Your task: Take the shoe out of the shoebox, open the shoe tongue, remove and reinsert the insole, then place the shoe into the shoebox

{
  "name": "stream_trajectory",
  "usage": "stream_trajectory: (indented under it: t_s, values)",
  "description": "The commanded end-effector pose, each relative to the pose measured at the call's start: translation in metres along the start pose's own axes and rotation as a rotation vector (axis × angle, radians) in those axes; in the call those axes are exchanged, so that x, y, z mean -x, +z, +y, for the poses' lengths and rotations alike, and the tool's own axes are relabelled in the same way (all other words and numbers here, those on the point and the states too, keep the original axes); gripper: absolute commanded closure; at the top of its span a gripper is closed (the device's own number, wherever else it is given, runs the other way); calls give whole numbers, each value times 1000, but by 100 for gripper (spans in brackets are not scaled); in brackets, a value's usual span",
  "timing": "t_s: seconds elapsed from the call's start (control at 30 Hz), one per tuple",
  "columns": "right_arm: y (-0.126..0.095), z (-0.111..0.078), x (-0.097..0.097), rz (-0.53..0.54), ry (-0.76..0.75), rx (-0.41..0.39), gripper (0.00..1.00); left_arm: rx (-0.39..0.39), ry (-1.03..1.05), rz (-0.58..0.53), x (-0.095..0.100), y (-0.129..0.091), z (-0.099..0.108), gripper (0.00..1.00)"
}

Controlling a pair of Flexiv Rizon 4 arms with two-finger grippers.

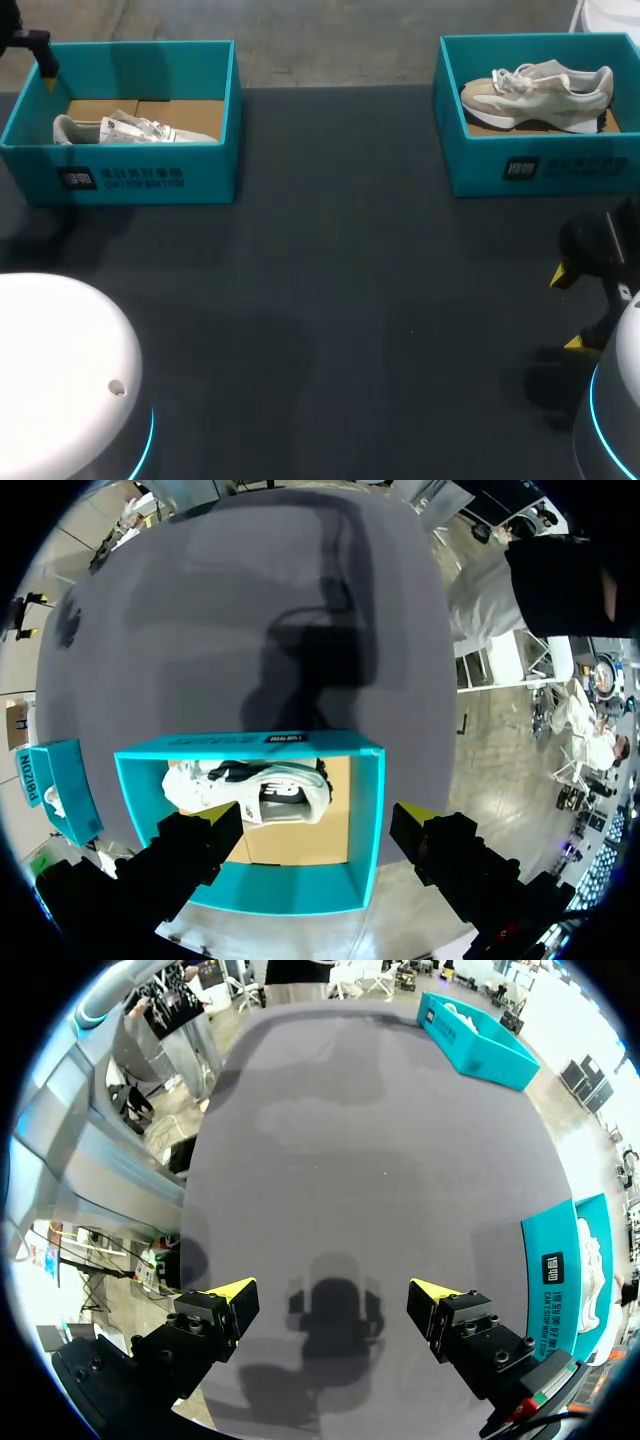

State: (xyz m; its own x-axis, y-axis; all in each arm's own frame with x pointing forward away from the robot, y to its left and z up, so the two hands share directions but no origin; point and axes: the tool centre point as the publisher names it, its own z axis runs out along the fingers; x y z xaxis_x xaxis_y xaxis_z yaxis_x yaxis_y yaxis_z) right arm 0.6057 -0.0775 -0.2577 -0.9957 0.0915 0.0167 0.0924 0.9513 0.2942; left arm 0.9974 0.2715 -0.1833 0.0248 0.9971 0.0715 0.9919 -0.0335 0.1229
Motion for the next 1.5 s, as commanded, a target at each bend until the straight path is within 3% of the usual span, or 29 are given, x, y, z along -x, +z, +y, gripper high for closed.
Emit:
stream_trajectory:
  t_s: [0.03, 0.3, 0.43, 0.63, 0.87, 1.0, 1.1, 1.27, 1.4, 1.5]
  values:
    - [0, 0, -1, -2, 1, -2, 0, 4, 0, 3, 0, 0, -1, 0]
    - [-1, -1, 0, -4, -19, 11, 0, 4, 0, 3, 0, 0, -1, 0]
    - [-1, -6, 10, 27, 7, -45, 0, 4, 0, 3, 0, 0, -1, 0]
    - [-13, -15, 27, 1, 69, -16, 0, 4, 0, 3, 0, 0, -1, 0]
    - [-31, -20, 62, -67, 244, -17, 0, 4, 0, 3, 0, 0, -1, 0]
    - [-37, -17, 85, -77, 358, -92, 0, 4, 0, 3, 0, 0, -1, 0]
    - [-42, -14, 99, -100, 385, -35, 0, 4, 0, 3, 0, 0, -1, 0]
    - [-44, -11, 133, -108, 414, -22, 0, 4, 0, 3, 0, 0, -1, 0]
    - [-45, -11, 164, -88, 392, 41, 0, 4, 0, 3, 0, 0, -1, 0]
    - [-45, -11, 164, -88, 392, 41, 0, 4, 0, 3, 0, 0, -1, 0]
